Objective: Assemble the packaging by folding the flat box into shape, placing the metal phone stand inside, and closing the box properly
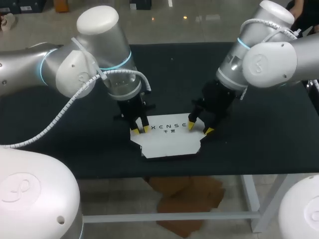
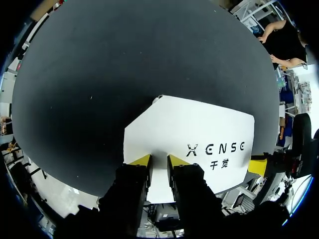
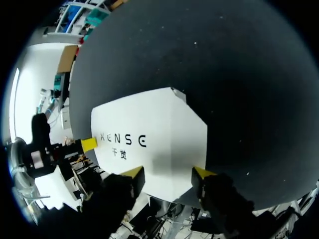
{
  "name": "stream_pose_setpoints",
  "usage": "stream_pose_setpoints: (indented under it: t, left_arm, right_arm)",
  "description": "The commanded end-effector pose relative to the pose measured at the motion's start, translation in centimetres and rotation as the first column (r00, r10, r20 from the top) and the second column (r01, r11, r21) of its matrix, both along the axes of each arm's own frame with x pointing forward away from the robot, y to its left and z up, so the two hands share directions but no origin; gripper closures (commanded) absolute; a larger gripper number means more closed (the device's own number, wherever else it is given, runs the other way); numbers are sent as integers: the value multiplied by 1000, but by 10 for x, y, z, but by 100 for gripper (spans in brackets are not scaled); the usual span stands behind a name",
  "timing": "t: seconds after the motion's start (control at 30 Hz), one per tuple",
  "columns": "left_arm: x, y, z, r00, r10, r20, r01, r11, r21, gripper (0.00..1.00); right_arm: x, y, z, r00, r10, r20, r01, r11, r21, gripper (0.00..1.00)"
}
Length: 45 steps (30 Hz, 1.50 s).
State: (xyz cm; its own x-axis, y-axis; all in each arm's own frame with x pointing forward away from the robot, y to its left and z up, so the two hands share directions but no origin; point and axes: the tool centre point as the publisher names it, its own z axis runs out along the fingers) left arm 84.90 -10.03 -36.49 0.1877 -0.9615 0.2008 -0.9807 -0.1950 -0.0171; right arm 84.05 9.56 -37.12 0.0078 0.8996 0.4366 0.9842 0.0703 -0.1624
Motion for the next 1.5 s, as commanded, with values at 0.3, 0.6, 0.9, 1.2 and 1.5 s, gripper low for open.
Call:
stream_pose_setpoints:
  t: [0.3,0.6,0.9,1.2,1.5]
  left_arm:
    - [-7,-1,-3,998,-19,65,19,1000,5,75]
    - [-6,-3,-6,996,-29,90,30,999,-12,75]
    - [-4,-7,-6,995,-40,91,43,999,-25,78]
    - [-3,-7,-6,994,-37,101,40,999,-27,75]
    - [-4,4,-3,993,-26,118,28,1000,-14,66]
  right_arm:
    - [0,0,-8,1000,1,26,-1,1000,6,35]
    - [3,1,-10,998,1,66,-2,1000,15,32]
    - [5,5,-13,997,7,75,-9,1000,26,33]
    - [7,4,-13,996,-1,85,-2,1000,31,35]
    - [7,3,-14,996,-4,88,2,1000,30,34]
